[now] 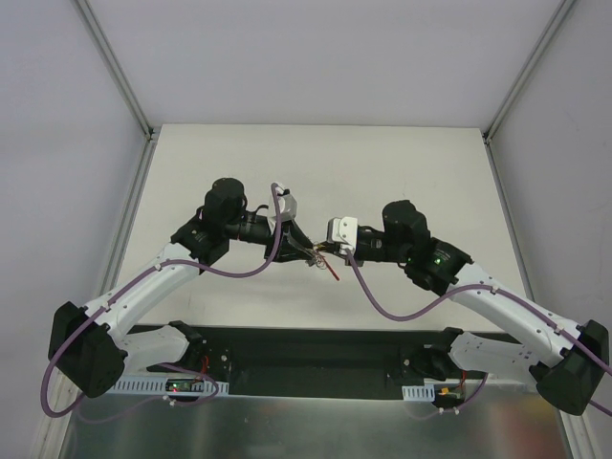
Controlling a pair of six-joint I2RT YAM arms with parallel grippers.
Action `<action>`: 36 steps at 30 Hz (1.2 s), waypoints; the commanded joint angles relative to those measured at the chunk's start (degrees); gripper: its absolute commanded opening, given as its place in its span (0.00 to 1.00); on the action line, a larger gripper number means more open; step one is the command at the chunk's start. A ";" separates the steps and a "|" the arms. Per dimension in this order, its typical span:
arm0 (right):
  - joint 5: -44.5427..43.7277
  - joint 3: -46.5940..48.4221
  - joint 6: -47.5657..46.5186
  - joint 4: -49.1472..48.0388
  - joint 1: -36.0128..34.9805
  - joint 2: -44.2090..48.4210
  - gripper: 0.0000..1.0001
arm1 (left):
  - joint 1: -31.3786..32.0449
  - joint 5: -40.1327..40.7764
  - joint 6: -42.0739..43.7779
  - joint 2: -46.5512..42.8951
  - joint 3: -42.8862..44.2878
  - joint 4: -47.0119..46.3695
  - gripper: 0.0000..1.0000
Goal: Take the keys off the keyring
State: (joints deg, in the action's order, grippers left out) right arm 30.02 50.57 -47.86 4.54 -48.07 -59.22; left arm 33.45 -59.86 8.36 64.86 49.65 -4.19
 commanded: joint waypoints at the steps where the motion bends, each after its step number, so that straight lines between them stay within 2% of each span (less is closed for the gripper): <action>1: 2.50 2.87 0.75 -5.94 0.26 0.51 0.01 | 0.56 0.53 1.22 0.09 0.45 -1.62 0.28; 7: 2.76 2.52 1.01 -5.94 0.26 0.69 0.01 | 0.56 2.10 0.26 0.88 1.24 -1.70 0.19; 10: 2.50 2.35 1.27 -5.94 0.26 0.69 0.01 | 0.56 2.99 -1.15 1.76 1.85 -1.70 0.08; 15: 2.76 2.08 1.80 -5.94 0.17 0.34 0.01 | 0.56 3.60 -2.21 2.03 2.03 -1.70 0.05; 18: 3.03 2.25 2.24 -6.03 0.26 -0.10 0.01 | 0.56 3.78 -1.68 1.32 1.94 -1.79 0.08; 19: 3.11 2.34 2.33 -6.03 0.26 -0.10 0.01 | 0.56 3.69 -1.68 1.06 1.77 -1.96 0.15; 22: 3.03 2.52 2.59 -6.20 0.26 -0.37 0.01 | 0.56 3.52 -2.03 0.53 1.68 -2.32 0.18; 24: 2.94 2.61 2.85 -6.29 0.17 -0.28 0.01 | 0.56 3.17 -2.29 0.36 1.59 -2.67 0.25; 36: 1.80 2.52 4.00 -6.47 0.17 -0.81 0.01 | 0.65 -0.17 -4.05 0.27 1.50 -3.90 0.25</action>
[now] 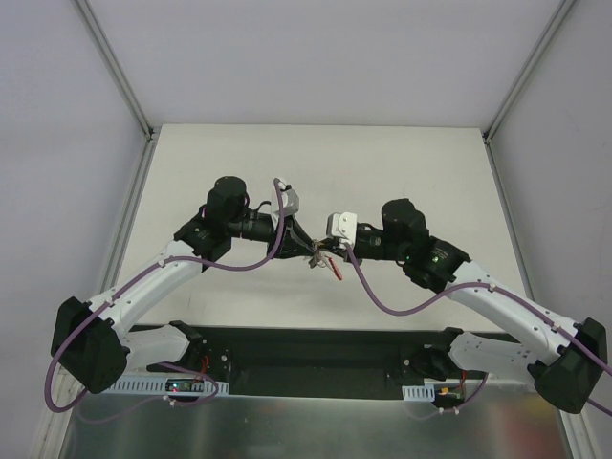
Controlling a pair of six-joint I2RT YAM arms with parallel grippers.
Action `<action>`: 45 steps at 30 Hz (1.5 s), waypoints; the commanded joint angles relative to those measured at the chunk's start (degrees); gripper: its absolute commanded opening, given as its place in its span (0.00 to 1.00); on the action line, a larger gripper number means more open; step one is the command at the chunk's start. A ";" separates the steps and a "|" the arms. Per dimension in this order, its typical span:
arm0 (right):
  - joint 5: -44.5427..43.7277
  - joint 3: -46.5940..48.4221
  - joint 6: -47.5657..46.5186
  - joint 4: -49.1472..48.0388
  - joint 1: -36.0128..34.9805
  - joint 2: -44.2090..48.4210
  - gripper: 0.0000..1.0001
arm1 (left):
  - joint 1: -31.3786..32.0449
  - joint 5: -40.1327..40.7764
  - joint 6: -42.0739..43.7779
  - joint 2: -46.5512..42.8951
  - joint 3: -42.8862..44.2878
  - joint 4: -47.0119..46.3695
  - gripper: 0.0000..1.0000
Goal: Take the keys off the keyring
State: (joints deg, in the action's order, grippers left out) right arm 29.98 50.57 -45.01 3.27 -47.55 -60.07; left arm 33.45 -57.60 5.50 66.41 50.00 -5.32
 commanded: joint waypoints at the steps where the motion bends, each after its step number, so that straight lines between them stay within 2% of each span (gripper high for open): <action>1: 1.67 2.69 1.59 -5.29 -0.26 -0.04 0.01 | 0.65 -2.60 -1.45 -1.20 1.24 -2.85 0.24; 3: 1.75 2.78 1.68 -5.29 -0.26 -0.13 0.01 | 0.74 -3.13 -1.72 -1.29 1.24 -3.03 0.22; 7: 1.05 2.78 1.86 -5.46 -0.26 -0.57 0.01 | 0.65 -3.13 -3.20 -1.20 1.33 -3.64 0.00; 11: -0.97 2.43 2.91 -5.46 -0.35 -0.66 0.01 | 0.65 1.26 -5.32 -1.46 0.81 -4.08 0.00; 23: -2.12 -0.82 5.37 -6.52 -0.35 1.54 0.01 | 0.65 12.77 -3.21 -7.61 -4.20 -10.32 0.00; 45: 1.13 -4.60 12.32 -6.35 -0.61 0.05 0.01 | 0.56 22.36 -2.77 -12.09 -9.13 -16.65 0.00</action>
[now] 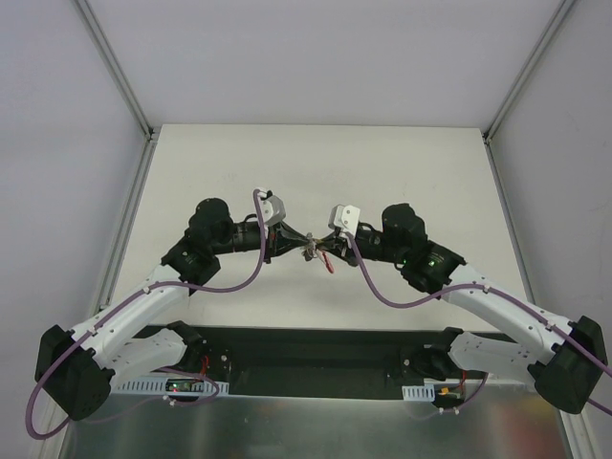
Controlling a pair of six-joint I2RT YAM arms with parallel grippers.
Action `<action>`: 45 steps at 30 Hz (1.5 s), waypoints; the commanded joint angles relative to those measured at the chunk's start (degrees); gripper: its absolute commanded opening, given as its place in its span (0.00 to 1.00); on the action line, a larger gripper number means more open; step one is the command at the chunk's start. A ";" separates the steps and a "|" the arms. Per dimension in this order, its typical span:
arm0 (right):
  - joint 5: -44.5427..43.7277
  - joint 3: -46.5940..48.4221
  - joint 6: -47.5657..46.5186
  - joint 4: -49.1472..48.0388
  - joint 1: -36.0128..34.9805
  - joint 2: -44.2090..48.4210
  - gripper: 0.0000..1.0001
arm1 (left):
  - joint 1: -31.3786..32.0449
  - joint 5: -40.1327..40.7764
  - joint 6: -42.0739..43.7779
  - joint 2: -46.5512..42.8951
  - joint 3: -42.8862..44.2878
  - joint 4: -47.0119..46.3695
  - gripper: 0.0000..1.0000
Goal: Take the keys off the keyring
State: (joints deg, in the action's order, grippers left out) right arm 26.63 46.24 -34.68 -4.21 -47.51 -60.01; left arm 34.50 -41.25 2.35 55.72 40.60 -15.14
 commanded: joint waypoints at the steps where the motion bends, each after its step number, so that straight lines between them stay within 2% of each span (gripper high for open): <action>1: 4.57 -0.10 1.55 1.91 -0.57 -0.20 0.01 | -0.49 6.01 0.11 -1.32 0.18 -7.18 0.00; 6: 4.92 1.66 -0.30 6.92 -0.83 -2.22 0.01 | -0.57 6.28 -0.77 -0.88 0.18 -7.98 0.00; 13: 2.37 1.13 -0.39 6.85 -1.27 -1.17 0.01 | -1.01 6.63 -2.00 -0.09 0.53 -7.98 0.00; 21: -8.61 0.35 3.82 5.53 -0.31 0.77 0.01 | -2.42 7.68 -2.17 -0.09 -0.26 -6.93 0.00; 27: -11.07 -0.97 13.22 4.65 5.84 1.13 0.01 | -5.14 7.41 -4.63 1.49 -0.69 -3.85 0.00; 32: -21.78 0.70 24.28 11.13 12.95 -2.65 0.01 | -6.02 8.91 -5.69 1.84 -2.45 -5.35 0.00; 36: -22.94 0.34 32.36 14.57 19.63 -5.64 0.01 | -6.99 10.05 -5.25 2.55 -1.49 -1.40 0.00; 39: -25.31 0.26 34.93 17.30 23.42 -9.50 0.05 | -7.60 7.60 -4.37 4.21 0.53 3.59 0.00; 45: -26.01 1.05 37.75 17.74 27.11 -18.03 0.09 | -8.31 10.31 -4.99 3.16 -0.61 5.81 0.00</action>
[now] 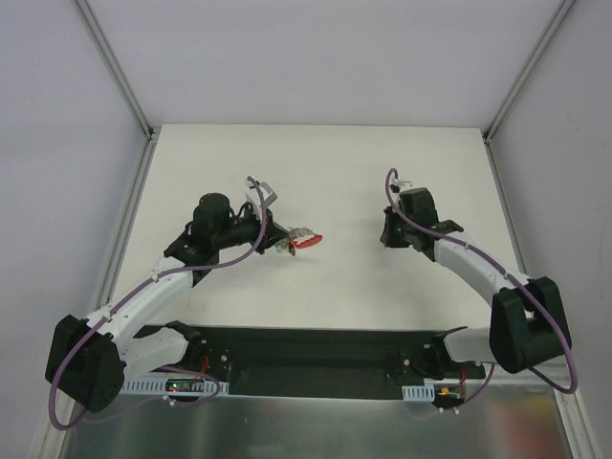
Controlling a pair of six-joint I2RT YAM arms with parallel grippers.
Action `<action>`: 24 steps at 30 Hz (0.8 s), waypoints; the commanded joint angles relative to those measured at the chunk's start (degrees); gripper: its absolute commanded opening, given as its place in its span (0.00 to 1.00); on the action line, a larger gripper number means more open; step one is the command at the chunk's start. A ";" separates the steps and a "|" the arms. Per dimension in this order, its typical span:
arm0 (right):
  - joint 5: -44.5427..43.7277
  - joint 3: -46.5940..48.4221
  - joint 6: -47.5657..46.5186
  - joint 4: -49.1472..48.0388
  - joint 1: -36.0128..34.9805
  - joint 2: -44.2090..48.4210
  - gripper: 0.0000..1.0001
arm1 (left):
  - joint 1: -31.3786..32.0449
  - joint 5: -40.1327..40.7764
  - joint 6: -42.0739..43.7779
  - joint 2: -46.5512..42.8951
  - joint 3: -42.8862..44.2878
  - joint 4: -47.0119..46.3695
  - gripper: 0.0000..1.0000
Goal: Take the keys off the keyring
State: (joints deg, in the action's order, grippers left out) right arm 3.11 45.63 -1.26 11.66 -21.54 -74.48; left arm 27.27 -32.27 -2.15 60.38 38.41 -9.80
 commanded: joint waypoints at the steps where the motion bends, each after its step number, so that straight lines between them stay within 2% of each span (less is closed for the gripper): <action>1: -2.76 2.01 4.33 1.70 1.41 -4.87 0.10 | -1.25 2.73 -0.66 -1.75 1.40 0.92 0.00; 7: -5.58 4.12 4.86 1.44 3.08 -10.69 0.23 | -3.62 0.99 -2.59 -1.14 0.88 0.85 0.00; 8: -5.75 4.21 4.69 1.78 3.00 -10.43 0.35 | -4.06 -1.28 -3.46 -0.79 0.87 0.84 0.00; 10: -6.97 4.64 4.42 3.18 3.08 -8.85 0.43 | -5.46 -1.65 -4.70 0.17 0.96 0.84 0.00; 12: -7.77 4.91 3.90 4.50 3.00 -7.27 0.58 | -6.43 -1.39 -6.02 0.44 0.79 1.01 0.00; 13: -8.21 4.91 3.72 5.90 3.08 -4.74 0.71 | -7.05 -1.48 -6.72 0.88 0.87 1.10 0.00; 15: -8.56 4.47 3.45 7.32 3.00 -1.83 0.82 | -8.98 -1.56 -7.42 2.10 1.22 2.15 0.00; 19: -9.18 3.07 2.58 11.27 2.73 6.35 0.96 | -12.93 -0.96 -9.62 6.40 3.15 5.23 0.00; 24: -8.57 0.96 2.31 13.03 -0.07 17.07 0.96 | -15.75 5.89 -9.71 9.84 4.39 7.51 0.00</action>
State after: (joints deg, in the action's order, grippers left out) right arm -4.69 47.86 1.54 20.97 -19.42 -63.75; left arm 13.19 -30.96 -9.96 68.90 39.55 -3.53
